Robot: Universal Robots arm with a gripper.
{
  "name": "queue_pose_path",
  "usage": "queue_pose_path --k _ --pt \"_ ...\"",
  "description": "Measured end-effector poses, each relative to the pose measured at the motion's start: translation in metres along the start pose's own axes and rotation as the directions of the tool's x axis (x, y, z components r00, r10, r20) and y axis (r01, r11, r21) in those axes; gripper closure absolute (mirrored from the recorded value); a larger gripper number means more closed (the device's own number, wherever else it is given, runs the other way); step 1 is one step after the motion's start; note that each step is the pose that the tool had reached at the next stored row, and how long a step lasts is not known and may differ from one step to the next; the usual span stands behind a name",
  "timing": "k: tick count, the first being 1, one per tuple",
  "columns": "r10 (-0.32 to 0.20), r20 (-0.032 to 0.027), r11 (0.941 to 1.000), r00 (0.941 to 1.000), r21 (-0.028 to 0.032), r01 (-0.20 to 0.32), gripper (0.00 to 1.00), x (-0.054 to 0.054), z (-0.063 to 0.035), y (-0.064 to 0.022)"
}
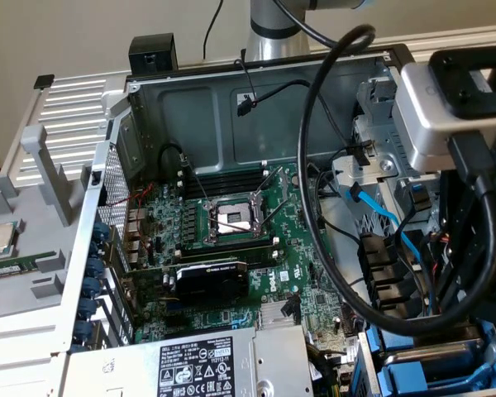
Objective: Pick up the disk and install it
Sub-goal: 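Insert the first disk wire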
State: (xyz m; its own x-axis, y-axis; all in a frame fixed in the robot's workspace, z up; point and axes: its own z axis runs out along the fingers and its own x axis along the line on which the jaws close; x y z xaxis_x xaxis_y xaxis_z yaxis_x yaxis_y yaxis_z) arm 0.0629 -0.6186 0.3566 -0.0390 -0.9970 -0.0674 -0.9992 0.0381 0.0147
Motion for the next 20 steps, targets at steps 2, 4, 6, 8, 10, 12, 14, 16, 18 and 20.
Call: queue_pose_path --k 2,4,6,8,10,12,14,16,18,20 --pt "0.0 -0.0027 1.0 1.0 -0.0003 0.0 0.84 -0.0002 0.0002 0.0003" --pt "0.0 -0.0056 1.0 1.0 -0.0012 0.0 0.84 -0.0011 0.0007 0.0008" --pt "0.0 -0.0097 1.0 1.0 -0.0022 0.0 0.84 -0.0023 0.0008 0.0015" --pt "0.001 -0.0127 1.0 0.9999 -0.0046 -0.001 0.84 -0.0027 0.0011 0.0016" --pt "0.001 -0.0128 1.0 0.9999 -0.0052 -0.001 0.84 -0.0027 0.0011 0.0016" --pt "0.001 -0.0129 1.0 0.9999 -0.006 -0.001 0.84 -0.0027 0.0012 0.0017" --pt "0.002 -0.0131 1.0 0.9999 -0.0093 -0.002 0.84 -0.0027 0.0019 0.0016" --pt "0.002 -0.0142 0.9999 0.9999 -0.0153 -0.002 0.84 -0.0026 0.0032 0.0016" --pt "0.002 -0.0155 0.9998 0.9999 -0.0185 -0.003 0.84 -0.0025 0.004 0.0016" --pt "0.002 -0.0201 0.9998 0.9998 -0.0194 -0.003 0.84 -0.003 0.0042 0.0014"
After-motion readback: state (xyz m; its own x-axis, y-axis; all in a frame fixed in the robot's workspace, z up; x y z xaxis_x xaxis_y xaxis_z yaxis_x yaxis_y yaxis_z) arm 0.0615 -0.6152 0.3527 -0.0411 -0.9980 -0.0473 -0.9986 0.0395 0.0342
